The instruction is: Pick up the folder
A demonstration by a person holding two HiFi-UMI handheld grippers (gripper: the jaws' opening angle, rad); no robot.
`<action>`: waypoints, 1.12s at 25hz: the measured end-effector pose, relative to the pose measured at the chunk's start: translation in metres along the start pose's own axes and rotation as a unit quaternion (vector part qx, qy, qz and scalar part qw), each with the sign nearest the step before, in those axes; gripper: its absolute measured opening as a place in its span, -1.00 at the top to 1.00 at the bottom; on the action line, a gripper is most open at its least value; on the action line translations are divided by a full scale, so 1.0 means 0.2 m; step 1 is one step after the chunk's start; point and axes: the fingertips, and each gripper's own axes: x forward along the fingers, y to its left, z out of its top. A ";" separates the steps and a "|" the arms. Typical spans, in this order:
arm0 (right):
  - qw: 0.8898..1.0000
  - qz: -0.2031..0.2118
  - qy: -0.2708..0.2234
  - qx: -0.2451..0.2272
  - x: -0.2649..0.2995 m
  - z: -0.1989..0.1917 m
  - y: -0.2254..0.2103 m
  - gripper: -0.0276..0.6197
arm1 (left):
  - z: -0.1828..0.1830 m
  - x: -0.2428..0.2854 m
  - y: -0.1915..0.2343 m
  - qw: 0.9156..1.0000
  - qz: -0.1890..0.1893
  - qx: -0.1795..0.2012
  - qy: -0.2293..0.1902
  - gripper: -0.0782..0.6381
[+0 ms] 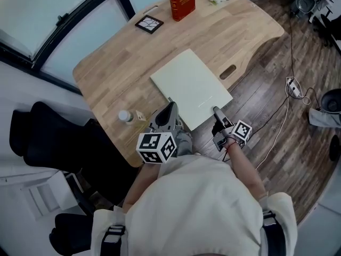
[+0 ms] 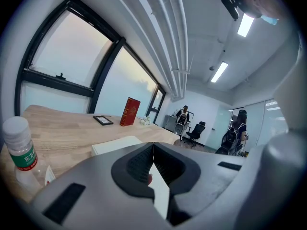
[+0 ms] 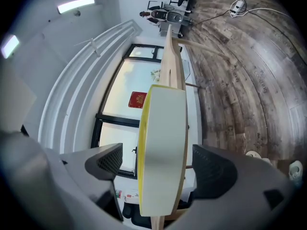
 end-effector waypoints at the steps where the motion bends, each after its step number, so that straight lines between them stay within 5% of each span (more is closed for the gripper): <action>1: 1.000 -0.002 -0.004 0.005 0.02 0.01 -0.01 -0.44 | 0.00 0.00 0.01 1.000 0.001 -0.001 -0.001 0.73; 28: 0.999 0.020 -0.017 0.020 0.33 0.04 -0.01 -0.48 | 0.03 0.05 0.14 1.000 0.017 -0.005 -0.001 0.72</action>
